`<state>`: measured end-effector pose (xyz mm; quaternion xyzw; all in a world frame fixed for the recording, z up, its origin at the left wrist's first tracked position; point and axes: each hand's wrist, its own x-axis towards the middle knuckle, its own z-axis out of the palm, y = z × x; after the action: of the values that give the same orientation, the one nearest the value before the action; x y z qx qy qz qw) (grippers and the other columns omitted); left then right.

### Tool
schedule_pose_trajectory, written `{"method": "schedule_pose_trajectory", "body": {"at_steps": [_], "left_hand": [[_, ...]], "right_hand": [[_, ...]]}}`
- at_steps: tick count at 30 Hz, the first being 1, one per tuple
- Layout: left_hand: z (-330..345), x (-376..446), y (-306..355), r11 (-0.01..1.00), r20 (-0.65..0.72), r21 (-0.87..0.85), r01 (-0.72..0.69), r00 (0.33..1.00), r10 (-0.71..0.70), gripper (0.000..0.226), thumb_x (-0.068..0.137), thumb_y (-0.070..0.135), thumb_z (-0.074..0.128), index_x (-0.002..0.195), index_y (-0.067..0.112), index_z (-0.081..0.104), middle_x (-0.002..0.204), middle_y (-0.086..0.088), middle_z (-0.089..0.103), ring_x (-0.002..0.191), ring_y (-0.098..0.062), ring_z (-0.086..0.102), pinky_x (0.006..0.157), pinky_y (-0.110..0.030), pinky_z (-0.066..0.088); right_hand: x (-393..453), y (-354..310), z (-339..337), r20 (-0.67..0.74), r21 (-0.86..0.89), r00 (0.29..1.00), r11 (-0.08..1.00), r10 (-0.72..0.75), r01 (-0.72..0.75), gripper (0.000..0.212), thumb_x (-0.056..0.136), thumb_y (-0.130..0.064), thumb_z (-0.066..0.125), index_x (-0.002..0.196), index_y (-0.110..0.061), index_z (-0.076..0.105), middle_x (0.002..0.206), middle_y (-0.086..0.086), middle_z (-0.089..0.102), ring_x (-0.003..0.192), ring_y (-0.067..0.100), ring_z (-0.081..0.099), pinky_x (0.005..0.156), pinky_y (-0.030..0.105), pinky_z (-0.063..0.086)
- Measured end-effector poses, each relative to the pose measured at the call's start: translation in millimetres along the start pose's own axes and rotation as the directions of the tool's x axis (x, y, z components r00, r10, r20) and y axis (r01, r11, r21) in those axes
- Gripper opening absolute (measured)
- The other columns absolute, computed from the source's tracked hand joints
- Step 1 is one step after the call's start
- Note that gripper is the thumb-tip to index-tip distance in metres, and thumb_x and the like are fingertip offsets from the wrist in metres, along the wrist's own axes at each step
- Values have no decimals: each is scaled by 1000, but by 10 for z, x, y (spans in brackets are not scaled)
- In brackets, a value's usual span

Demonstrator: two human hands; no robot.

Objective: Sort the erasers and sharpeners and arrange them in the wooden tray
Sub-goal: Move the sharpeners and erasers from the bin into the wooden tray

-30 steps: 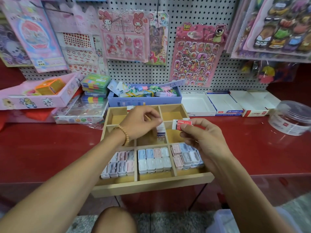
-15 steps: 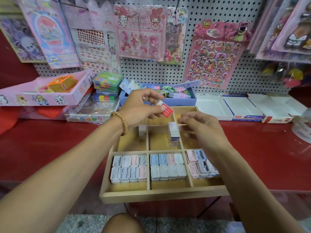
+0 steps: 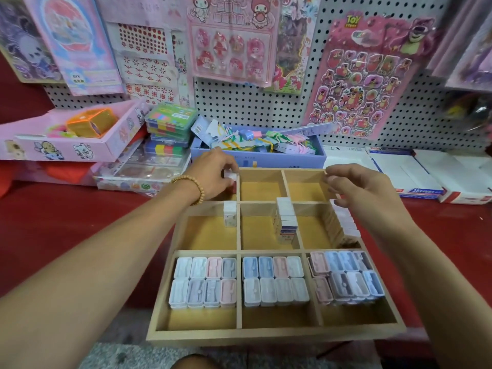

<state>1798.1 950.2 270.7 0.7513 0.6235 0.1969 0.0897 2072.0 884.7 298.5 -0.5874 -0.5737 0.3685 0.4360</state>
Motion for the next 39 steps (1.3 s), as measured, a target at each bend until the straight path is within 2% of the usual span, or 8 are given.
{"method": "schedule_pose_trajectory", "body": {"at_steps": [6, 12, 15, 23, 27, 30, 35, 39], "left_hand": [[92, 0, -52, 999, -6, -7, -33, 999, 33, 23, 87, 15, 70, 109, 21, 66, 110, -4, 53, 105, -20, 56, 96, -39, 48], [-23, -1, -8, 1000, 57, 2, 4, 998, -4, 29, 87, 26, 70, 115, 21, 64, 115, -2, 53, 91, -15, 51, 92, -33, 47], [-137, -42, 35, 999, -25, -24, 46, 999, -46, 26, 87, 30, 69, 110, 21, 66, 110, 1, 55, 90, -15, 55, 92, -36, 48], [-370, -563, 732, 873, -79, -487, 2, 996, -46, 9, 89, 22, 68, 97, 17, 67, 90, 3, 66, 73, -16, 63, 78, -33, 52], [-356, -1065, 1279, 735, -38, -678, -3, 999, -32, 9, 90, 14, 67, 89, 23, 67, 86, 0, 64, 74, -30, 64, 75, -44, 56], [-268, -1462, 1680, 660, 31, -751, 26, 1000, -4, 9, 91, 14, 65, 90, 22, 68, 84, -1, 68, 79, -27, 69, 68, -34, 58], [96, -1987, 2248, 581, 170, -808, 99, 983, 69, 8, 93, 13, 60, 94, 18, 66, 83, 0, 65, 71, -6, 67, 60, -29, 56], [432, -2379, 2634, 612, 286, -775, 160, 951, 114, 10, 96, 19, 57, 102, 18, 65, 90, -6, 62, 82, -14, 65, 62, -21, 54]], "right_hand": [[45, 68, -27, -1, -6, 1000, 1000, -7, 7, 21, 99, -17, 57, 115, -20, 69, 110, 2, 71, 107, 23, 66, 86, 32, 53], [3, 42, -46, -7, -11, 1000, 1000, -7, 7, 21, 99, -18, 57, 116, -21, 69, 106, -5, 71, 103, 14, 67, 83, 27, 52], [-63, 23, -105, -11, -4, 999, 999, -34, 34, 16, 99, -19, 57, 106, -28, 69, 100, -11, 72, 102, 8, 67, 89, 28, 50], [-452, -36, -395, -75, 2, 994, 997, -78, 79, 12, 100, -23, 57, 96, -29, 68, 87, -13, 71, 80, 6, 64, 74, 28, 53], [-762, -14, -659, -132, -56, 987, 995, -90, 83, 9, 98, -26, 60, 99, -29, 68, 90, 0, 72, 81, 15, 66, 87, 45, 55], [-1063, 50, -907, -168, -77, 982, 994, -90, 78, 11, 96, -28, 62, 103, -26, 71, 93, -6, 72, 93, 16, 66, 92, 47, 54], [-1672, 248, -1308, -250, -58, 967, 998, -46, 32, 16, 96, -22, 62, 111, -21, 69, 101, -5, 71, 97, 12, 64, 92, 28, 49], [-2176, 477, -1629, -311, -33, 950, 999, 16, -27, 11, 96, -21, 63, 106, -26, 66, 95, -3, 71, 83, 5, 61, 79, 12, 45]]}}
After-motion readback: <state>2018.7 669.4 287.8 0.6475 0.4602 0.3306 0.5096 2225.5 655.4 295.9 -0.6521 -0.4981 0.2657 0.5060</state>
